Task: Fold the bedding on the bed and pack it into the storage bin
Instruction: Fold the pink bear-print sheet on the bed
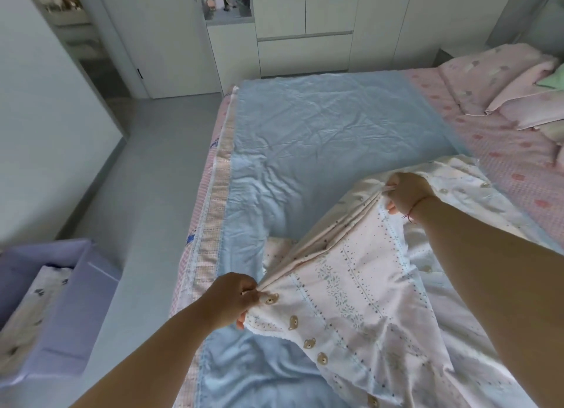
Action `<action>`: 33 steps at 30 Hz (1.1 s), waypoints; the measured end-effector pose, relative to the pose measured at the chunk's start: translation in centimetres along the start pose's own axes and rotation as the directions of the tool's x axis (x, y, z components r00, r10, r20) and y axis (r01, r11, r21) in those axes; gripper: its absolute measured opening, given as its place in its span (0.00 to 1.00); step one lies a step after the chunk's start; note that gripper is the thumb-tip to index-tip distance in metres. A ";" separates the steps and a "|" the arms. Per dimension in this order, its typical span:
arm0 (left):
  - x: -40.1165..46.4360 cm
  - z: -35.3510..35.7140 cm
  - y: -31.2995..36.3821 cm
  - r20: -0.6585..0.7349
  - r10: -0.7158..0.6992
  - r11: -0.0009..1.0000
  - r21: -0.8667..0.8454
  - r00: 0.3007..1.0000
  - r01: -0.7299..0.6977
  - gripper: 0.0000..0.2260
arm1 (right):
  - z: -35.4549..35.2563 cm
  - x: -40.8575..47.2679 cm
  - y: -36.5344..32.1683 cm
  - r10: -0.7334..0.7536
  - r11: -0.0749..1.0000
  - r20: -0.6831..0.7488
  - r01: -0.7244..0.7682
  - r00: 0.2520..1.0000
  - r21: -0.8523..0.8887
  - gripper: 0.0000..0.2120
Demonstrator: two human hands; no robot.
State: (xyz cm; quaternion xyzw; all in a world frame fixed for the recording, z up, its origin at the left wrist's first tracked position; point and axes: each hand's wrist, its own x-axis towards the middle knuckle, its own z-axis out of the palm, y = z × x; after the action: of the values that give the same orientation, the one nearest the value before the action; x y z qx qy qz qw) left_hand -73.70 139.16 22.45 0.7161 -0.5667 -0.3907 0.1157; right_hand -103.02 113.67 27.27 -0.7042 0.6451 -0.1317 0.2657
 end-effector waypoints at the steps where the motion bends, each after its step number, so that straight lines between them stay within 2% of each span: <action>1: 0.0 0.6 -0.4 -0.001 -0.011 1.000 0.001 1.000 0.011 0.14 | 0.6 0.2 0.1 -0.003 1.000 0.035 0.003 0.999 0.000 0.06; 5: 0.0 2.9 -2.0 -0.027 -0.063 0.997 -0.053 0.998 0.061 0.15 | 2.3 1.3 -0.1 -0.062 0.997 0.075 0.065 0.995 -0.036 0.07; 11: -0.5 5.2 -4.3 0.009 -0.126 0.978 -0.165 0.992 0.126 0.15 | 5.7 2.5 -3.0 -0.198 0.971 0.086 0.207 0.977 -0.121 0.03; 14: -0.5 5.7 -5.7 0.045 -0.148 0.964 -0.217 0.988 0.154 0.15 | 7.6 2.8 -4.6 -0.293 0.922 0.085 0.305 0.952 -0.239 0.03; 17: -0.1 5.9 -7.5 0.058 -0.176 0.940 -0.287 0.983 0.185 0.18 | 10.3 3.8 -6.2 -0.341 0.903 0.100 0.356 0.935 -0.242 0.06; 24: 1.9 7.0 -10.6 0.097 -0.208 0.912 -0.341 0.973 0.229 0.24 | 17.3 5.0 -7.8 -0.288 0.879 0.256 0.361 0.923 -0.312 0.08; 29: 2.9 7.7 -12.2 0.117 -0.215 0.895 -0.373 0.970 0.244 0.18 | 21.0 5.6 -9.1 -0.300 0.877 0.332 0.395 0.894 -0.273 0.11; 33: 3.6 8.4 -13.3 0.145 -0.228 0.873 -0.407 0.963 0.268 0.18 | 24.7 6.0 -10.2 -0.319 0.845 0.444 0.464 0.837 -0.267 0.13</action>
State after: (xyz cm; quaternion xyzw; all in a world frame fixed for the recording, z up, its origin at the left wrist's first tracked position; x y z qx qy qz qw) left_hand -69.74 142.62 7.24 0.7219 -0.3764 -0.5484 0.1908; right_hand -80.61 113.08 11.57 -0.8714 0.4328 0.0777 0.2177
